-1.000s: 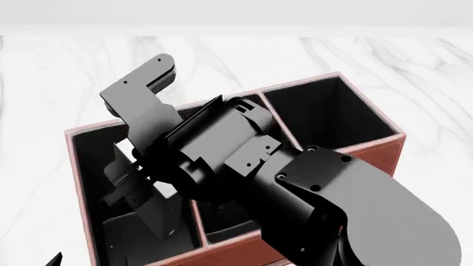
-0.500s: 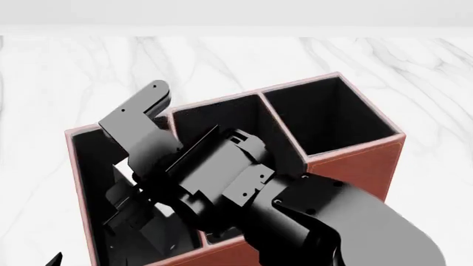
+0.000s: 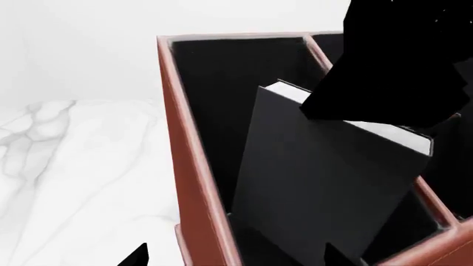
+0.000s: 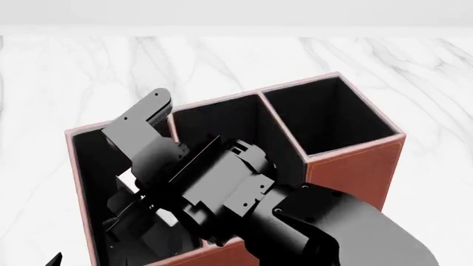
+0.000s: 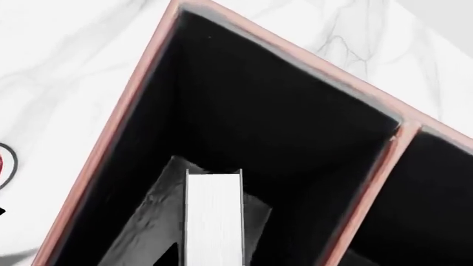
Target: Pick up the book and place it in the left compartment of the caddy.
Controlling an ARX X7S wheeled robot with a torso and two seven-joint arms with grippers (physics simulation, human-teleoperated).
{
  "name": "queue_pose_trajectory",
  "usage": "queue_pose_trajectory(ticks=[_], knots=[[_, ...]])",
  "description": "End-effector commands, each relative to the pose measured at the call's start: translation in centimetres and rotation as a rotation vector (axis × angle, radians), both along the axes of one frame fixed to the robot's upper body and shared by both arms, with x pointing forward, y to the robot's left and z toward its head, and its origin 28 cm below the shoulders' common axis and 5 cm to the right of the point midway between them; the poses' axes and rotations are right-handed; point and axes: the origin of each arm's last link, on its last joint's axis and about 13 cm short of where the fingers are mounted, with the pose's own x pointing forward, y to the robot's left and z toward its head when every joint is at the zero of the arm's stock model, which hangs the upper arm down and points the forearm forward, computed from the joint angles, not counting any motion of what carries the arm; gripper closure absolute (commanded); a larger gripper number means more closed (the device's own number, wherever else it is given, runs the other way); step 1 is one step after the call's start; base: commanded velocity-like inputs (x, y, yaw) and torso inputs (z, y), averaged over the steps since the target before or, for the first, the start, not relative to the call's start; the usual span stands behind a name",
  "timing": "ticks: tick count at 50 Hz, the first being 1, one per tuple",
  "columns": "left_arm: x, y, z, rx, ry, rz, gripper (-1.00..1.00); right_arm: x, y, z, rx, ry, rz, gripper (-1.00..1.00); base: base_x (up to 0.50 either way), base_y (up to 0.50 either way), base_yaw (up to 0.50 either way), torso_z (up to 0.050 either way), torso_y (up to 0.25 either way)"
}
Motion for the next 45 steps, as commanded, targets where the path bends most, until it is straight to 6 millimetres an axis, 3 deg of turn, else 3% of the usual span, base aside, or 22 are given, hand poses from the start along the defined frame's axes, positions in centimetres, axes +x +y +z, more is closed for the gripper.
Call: queue_pose_trajectory(ticks=[1,19,23,28,32,39,45], knots=[[0.0,0.0,0.0,-0.001,0.0,0.001,-1.0,0.2,0.1,0.3,0.004,-0.032,0.004,-1.0,0.0,0.0,0.0,0.0,0.0],[0.0,0.1,0.0,-0.002,0.0,0.002,-1.0,0.3,0.0,0.9,0.009,-0.037,-0.01,-1.0,0.0,0.0,0.0,0.0,0.0],[0.0,0.1,0.1,-0.003,0.0,0.003,-1.0,0.5,-0.3,2.1,-0.007,-0.022,-0.027,-1.0,0.0,0.0,0.0,0.0,0.0],[0.1,0.1,0.1,-0.005,0.001,0.004,-1.0,0.8,-0.6,5.1,0.028,-0.005,-0.071,-1.0,0.0,0.0,0.0,0.0,0.002],[0.1,0.1,0.1,-0.004,0.002,0.005,-1.0,1.2,-0.9,5.9,0.037,-0.037,-0.101,-1.0,0.0,0.0,0.0,0.0,0.0],[0.1,0.1,0.1,-0.002,0.002,0.007,-1.0,1.4,-1.1,5.4,0.044,-0.045,-0.118,-1.0,0.0,0.0,0.0,0.0,0.0],[0.0,0.2,0.2,-0.009,-0.001,0.006,-1.0,1.8,-0.5,5.2,0.244,-0.105,-0.152,-1.0,0.0,0.0,0.0,0.0,0.0]])
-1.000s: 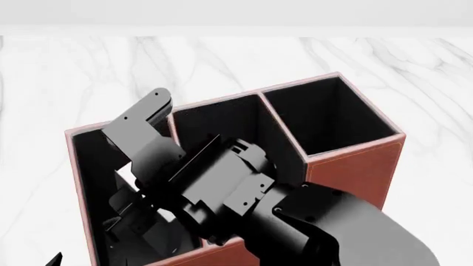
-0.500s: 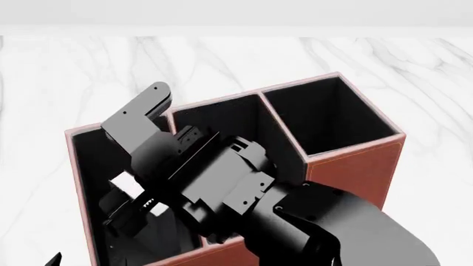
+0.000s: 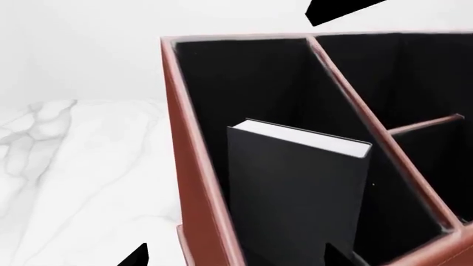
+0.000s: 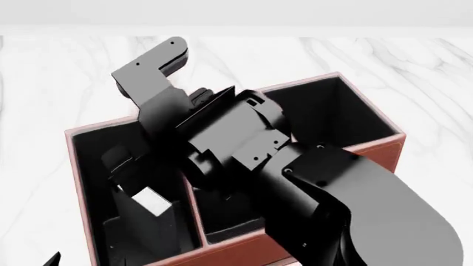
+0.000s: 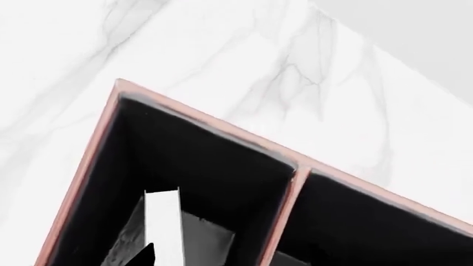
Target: Pick up the book and place it in the left compartment of the caddy.
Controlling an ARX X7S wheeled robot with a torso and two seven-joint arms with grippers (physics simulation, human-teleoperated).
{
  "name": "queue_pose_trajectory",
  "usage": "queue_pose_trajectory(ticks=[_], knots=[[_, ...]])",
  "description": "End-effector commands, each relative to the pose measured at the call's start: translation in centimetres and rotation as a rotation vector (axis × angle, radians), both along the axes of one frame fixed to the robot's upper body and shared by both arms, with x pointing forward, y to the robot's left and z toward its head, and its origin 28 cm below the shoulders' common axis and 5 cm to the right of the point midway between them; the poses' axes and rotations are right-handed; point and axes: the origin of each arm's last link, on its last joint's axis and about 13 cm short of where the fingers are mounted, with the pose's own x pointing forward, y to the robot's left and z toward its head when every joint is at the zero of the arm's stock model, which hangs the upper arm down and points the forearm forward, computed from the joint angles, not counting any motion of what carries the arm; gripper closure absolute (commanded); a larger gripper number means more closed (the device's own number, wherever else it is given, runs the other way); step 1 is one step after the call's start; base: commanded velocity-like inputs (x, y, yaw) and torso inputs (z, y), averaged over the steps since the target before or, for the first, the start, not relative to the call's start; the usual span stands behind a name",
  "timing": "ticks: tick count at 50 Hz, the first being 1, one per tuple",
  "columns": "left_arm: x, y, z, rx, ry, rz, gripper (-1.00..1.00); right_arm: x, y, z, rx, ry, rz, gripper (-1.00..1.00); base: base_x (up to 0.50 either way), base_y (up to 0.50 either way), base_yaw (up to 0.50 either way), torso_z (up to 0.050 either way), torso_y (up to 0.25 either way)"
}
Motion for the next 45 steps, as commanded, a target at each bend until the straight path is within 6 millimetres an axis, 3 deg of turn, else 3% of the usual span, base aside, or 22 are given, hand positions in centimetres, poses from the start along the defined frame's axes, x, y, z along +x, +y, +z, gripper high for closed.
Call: queue_pose_trajectory(ticks=[1,5,9,11,14,20,31,45], knots=[[0.0,0.1,0.1,-0.005,-0.001,0.001,-1.0,-0.3,-0.3,0.6,0.215,-0.131,-0.059,-1.0,0.0,0.0,0.0,0.0,0.0],[-0.1,0.0,0.0,0.0,-0.001,0.001,-1.0,-4.4,-3.6,1.0,0.408,-0.259,-0.154,-1.0,0.0,0.0,0.0,0.0,0.0],[-0.2,0.0,0.1,-0.001,-0.003,0.002,-1.0,-6.0,-6.2,0.1,0.507,-0.36,-0.206,-1.0,0.0,0.0,0.0,0.0,0.0],[-0.2,0.1,0.2,-0.004,-0.004,0.003,-1.0,-7.4,-7.4,-2.2,0.471,-0.461,-0.248,-1.0,0.0,0.0,0.0,0.0,0.0],[-0.2,0.1,0.2,-0.007,-0.004,0.006,-1.0,-8.3,-8.3,-3.8,0.538,-0.456,-0.302,-1.0,0.0,0.0,0.0,0.0,0.0],[-0.3,0.1,0.3,-0.007,-0.008,0.009,-1.0,-10.1,-9.4,-6.3,0.511,-0.599,-0.36,-1.0,0.0,0.0,0.0,0.0,0.0],[-0.6,0.2,0.9,-0.02,-0.027,0.013,-1.0,-13.7,-11.9,-10.5,0.491,-0.68,-0.527,-1.0,0.0,0.0,0.0,0.0,0.0],[-1.2,0.2,2.6,-0.026,-0.079,0.031,-1.0,-14.3,-11.9,-11.7,0.344,-0.739,-0.47,-1.0,0.0,0.0,0.0,0.0,0.0]])
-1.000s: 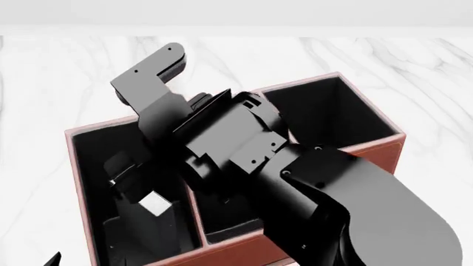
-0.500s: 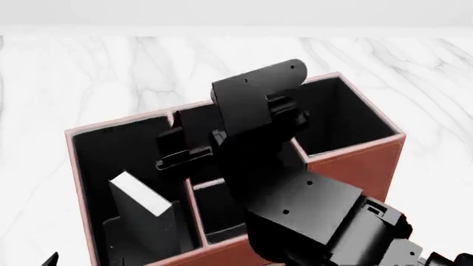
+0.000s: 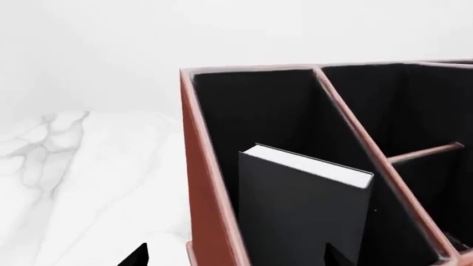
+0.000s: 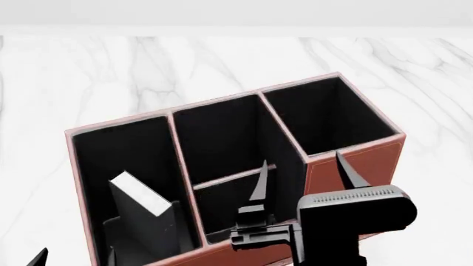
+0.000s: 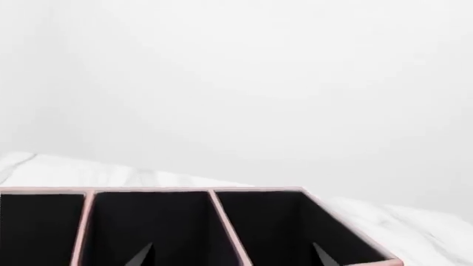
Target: Pick up the book and place it in the left compartment of the caddy.
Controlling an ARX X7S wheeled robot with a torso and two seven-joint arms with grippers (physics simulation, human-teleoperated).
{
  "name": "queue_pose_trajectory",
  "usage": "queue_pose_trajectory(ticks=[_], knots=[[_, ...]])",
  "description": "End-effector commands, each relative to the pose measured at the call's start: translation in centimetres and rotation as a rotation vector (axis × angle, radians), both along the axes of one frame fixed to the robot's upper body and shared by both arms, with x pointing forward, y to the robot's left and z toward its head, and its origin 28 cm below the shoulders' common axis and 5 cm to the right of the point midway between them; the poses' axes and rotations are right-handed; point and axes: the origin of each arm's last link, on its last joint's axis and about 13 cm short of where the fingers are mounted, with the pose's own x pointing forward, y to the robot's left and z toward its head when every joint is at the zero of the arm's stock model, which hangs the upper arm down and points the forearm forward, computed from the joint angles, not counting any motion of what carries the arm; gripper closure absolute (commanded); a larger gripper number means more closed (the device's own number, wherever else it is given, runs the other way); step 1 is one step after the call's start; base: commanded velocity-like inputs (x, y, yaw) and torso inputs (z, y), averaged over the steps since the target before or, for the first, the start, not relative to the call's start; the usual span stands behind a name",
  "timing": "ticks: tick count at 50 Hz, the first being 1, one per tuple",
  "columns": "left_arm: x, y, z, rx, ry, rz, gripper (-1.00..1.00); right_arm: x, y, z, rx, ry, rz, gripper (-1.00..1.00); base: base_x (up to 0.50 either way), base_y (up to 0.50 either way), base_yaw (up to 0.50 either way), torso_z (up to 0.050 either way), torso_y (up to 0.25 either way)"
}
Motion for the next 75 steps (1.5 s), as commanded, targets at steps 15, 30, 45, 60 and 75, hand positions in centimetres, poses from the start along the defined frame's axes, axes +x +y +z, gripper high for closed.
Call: queue_pose_trajectory(ticks=[15,30,45,60,75], knots=[[0.2,0.4,6.7,0.011,-0.087,0.093,-1.0,-1.7,-0.2,0.7,-0.055,-0.04,-0.004,-1.0,0.0,0.0,0.0,0.0,0.0],[3.9,0.4,15.6,-0.003,-0.258,0.077,-1.0,-0.4,-0.9,5.7,-0.104,-0.095,-0.035,-1.0,0.0,0.0,0.0,0.0,0.0],[4.7,-0.3,18.9,0.002,-0.318,0.068,-1.0,0.9,-1.0,9.5,-0.123,-0.143,-0.047,-1.0,0.0,0.0,0.0,0.0,0.0],[5.0,-0.3,22.3,0.008,-0.391,0.061,-1.0,0.9,-1.1,12.7,-0.15,-0.195,-0.066,-1.0,0.0,0.0,0.0,0.0,0.0],[5.4,-0.3,24.5,0.025,-0.449,0.066,-1.0,0.9,-1.0,14.3,-0.164,-0.218,-0.066,-1.0,0.0,0.0,0.0,0.0,0.0]])
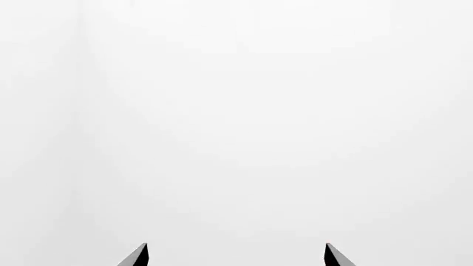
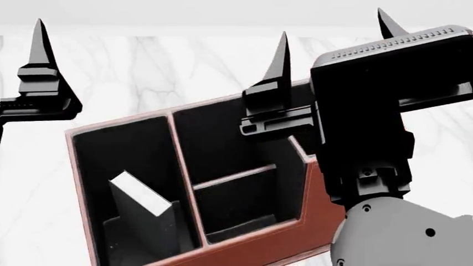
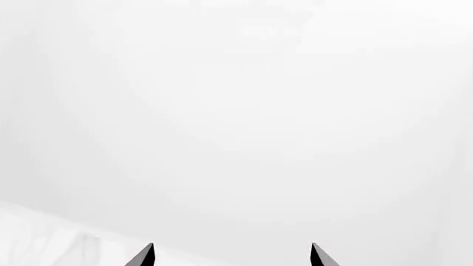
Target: Pick up the book and place it in the left compartment of the caddy.
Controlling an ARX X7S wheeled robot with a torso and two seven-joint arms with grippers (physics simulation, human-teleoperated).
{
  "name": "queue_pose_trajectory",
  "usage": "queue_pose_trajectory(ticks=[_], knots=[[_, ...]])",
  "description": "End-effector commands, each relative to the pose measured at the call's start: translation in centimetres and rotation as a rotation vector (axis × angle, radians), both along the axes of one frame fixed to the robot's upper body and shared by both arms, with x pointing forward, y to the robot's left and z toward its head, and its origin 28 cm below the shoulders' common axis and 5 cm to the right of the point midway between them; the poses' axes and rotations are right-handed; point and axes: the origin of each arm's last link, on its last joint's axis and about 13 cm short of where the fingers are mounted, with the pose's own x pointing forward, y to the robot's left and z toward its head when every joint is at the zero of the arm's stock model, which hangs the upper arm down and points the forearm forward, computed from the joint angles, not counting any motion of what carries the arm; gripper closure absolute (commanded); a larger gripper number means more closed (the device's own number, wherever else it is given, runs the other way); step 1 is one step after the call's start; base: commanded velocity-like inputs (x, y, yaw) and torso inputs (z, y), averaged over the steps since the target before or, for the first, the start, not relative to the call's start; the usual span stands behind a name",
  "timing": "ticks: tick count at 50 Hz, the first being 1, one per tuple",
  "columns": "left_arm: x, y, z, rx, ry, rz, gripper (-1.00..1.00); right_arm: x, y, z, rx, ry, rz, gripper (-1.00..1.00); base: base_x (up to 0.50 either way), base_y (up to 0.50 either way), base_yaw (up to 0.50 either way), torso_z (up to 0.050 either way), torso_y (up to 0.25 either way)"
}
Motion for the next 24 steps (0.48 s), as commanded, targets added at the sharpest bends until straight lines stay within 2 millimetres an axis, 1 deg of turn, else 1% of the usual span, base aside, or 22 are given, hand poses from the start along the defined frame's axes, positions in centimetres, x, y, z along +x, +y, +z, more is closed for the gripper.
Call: queue_pose_trajectory(ticks=[1,8,19,24], knots=[[0.2,0.0,1.8,0.009,-0.043,0.004,-1.0,-0.1,0.1,1.4,-0.016,-0.018,0.001,-1.0,0.0,0.0,0.0,0.0,0.0],[0.0,-0.1,2.7,0.011,-0.067,0.002,-1.0,-0.3,0.2,2.3,-0.029,-0.034,0.001,-1.0,0.0,0.0,0.0,0.0,0.0],[-0.8,-0.2,4.7,0.014,-0.123,0.002,-1.0,-0.6,0.5,3.1,-0.043,-0.051,0.001,-1.0,0.0,0.0,0.0,0.0,0.0],[-0.9,-0.2,4.6,0.017,-0.127,-0.001,-1.0,-0.7,0.5,3.4,-0.043,-0.056,0.004,-1.0,0.0,0.0,0.0,0.0,0.0]])
